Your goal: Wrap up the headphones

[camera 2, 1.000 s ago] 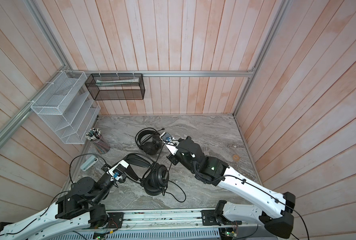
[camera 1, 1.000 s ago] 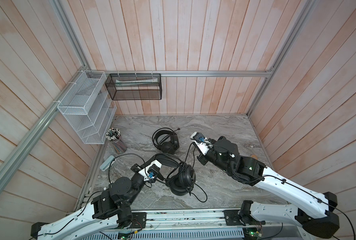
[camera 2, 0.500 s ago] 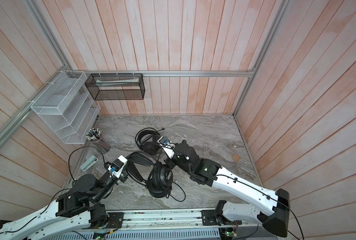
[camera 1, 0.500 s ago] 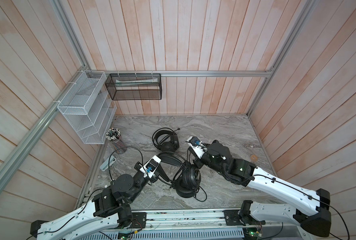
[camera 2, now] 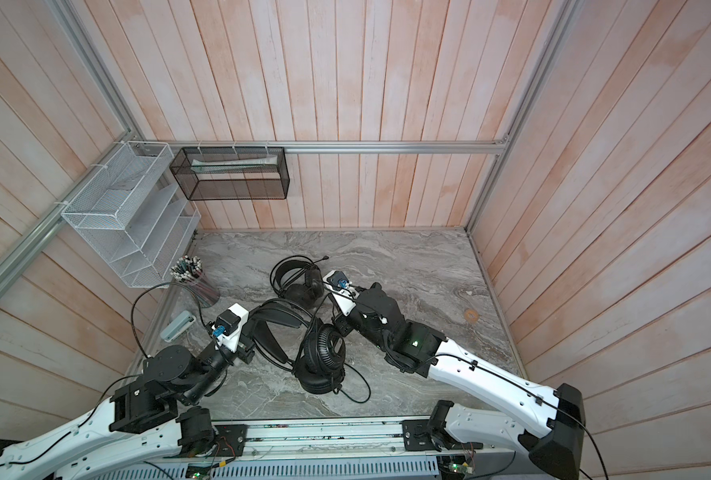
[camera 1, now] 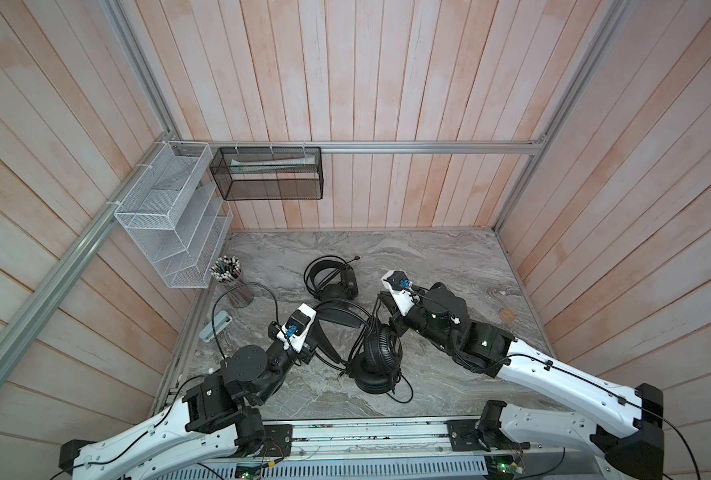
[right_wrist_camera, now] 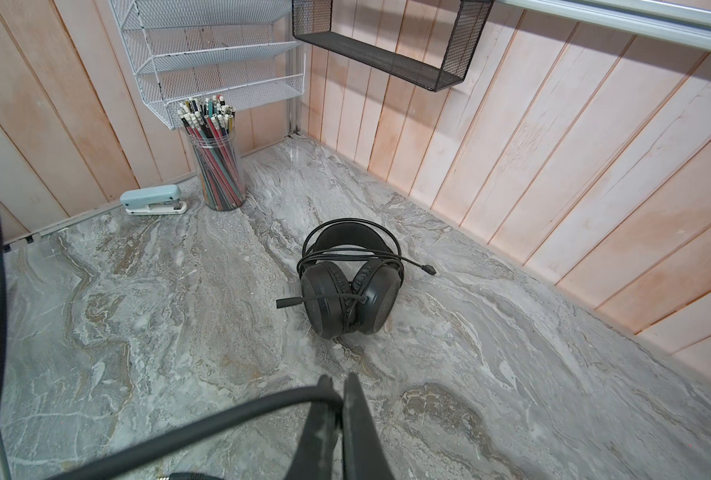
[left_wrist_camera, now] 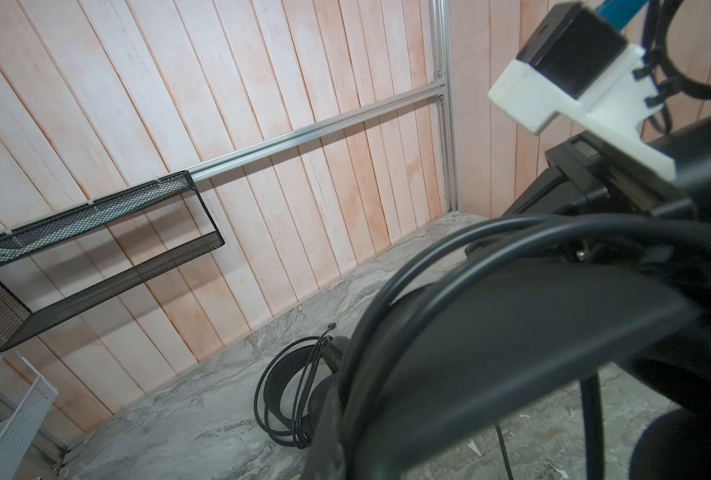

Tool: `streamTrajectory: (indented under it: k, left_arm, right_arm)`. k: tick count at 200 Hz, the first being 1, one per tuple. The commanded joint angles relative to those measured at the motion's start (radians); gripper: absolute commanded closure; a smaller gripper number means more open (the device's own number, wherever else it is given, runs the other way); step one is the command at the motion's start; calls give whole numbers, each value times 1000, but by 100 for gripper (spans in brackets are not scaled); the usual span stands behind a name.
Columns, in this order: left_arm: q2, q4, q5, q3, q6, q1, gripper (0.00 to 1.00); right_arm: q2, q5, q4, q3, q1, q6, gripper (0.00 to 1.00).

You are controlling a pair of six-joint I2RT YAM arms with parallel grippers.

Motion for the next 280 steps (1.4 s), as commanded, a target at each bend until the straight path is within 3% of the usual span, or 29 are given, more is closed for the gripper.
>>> streamTrajectory:
  k: [1,39,141,195,249,280]
  left_arm:
    - [-15,301,88,80,-190,-11,100]
    - [-6,332,66,90,-211,-11,100]
    - [6,357,12,133,-301,-11,100]
    - [33,318,-11,178,-360,-11,100]
    - [85,312,-33,241,-400,-11,100]
    - [96,324,-33,251,-418,-11,100]
  right_arm:
    - [13,13,-21,-38,-10,32,100]
    - [-11,-9,-19,-51,-12,47,94]
    - [-108,38,32,-108,-35,100,58]
    - [-190,32,59,-161,-64,140,52]
    - [-234,-118,137,-266,-71,190,45]
    - [-273,-139,223,-349,-72,228,39]
